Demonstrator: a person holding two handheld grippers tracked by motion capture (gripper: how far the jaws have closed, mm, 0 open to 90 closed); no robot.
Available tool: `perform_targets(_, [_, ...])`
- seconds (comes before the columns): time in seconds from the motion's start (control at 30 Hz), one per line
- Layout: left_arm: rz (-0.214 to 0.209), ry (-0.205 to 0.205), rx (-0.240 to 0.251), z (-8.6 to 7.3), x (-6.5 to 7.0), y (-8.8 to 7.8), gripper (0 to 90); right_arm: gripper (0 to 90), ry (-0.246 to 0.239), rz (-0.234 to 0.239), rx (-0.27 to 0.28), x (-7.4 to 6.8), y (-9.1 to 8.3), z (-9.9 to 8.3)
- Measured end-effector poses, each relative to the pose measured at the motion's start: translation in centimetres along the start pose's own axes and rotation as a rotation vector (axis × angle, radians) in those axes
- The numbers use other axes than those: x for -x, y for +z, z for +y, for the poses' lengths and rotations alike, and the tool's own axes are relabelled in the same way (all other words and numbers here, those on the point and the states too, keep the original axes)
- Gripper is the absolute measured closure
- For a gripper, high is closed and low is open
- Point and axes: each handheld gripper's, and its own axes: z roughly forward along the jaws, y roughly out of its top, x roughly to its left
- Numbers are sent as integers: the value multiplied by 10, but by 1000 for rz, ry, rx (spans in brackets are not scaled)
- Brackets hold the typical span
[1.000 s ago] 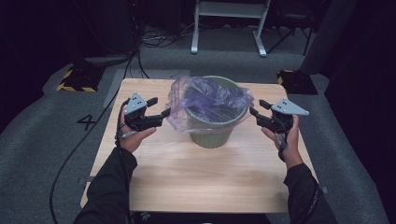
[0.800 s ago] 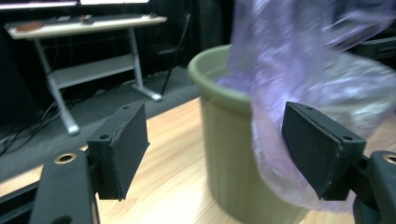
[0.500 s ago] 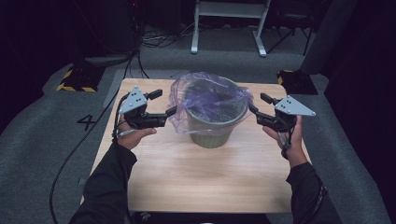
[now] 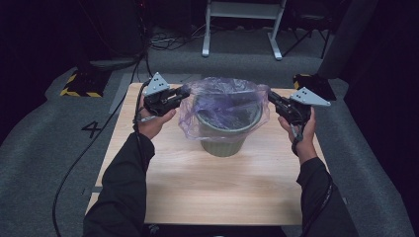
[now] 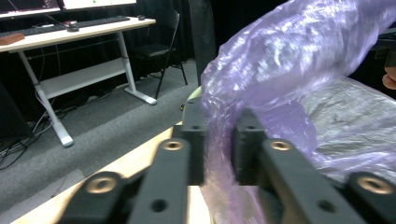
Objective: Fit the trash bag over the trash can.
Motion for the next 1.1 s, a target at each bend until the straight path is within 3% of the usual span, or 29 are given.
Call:
perform_targets(0.13, [7,-14,-20,-1,-6,11,867,895,12,-33,-35,5,12,0])
perform_targets(0.3, [47,-54,-46,-1,-14,26,885,897,31,-74,-72,12,24,-1])
perform_targets(0.57, [88,-87,-163,-12,-26,55,889,900,45,-113,-174,20,48,-13])
perform_targets(0.7, [77,-141,-186,-23,-29,66,889,900,75,-107,-191,20,55,-21])
perform_targets(0.83, [69,-153,-209,-32,-30,74,890,900,89,-111,-214,22,61,-29])
perform_targets(0.9, [65,-183,-217,-38,-32,77,891,900,103,-110,-220,23,62,-33])
perform_targets(1.1, [44,-246,-247,-57,-36,81,891,900,120,-92,-283,24,69,-46])
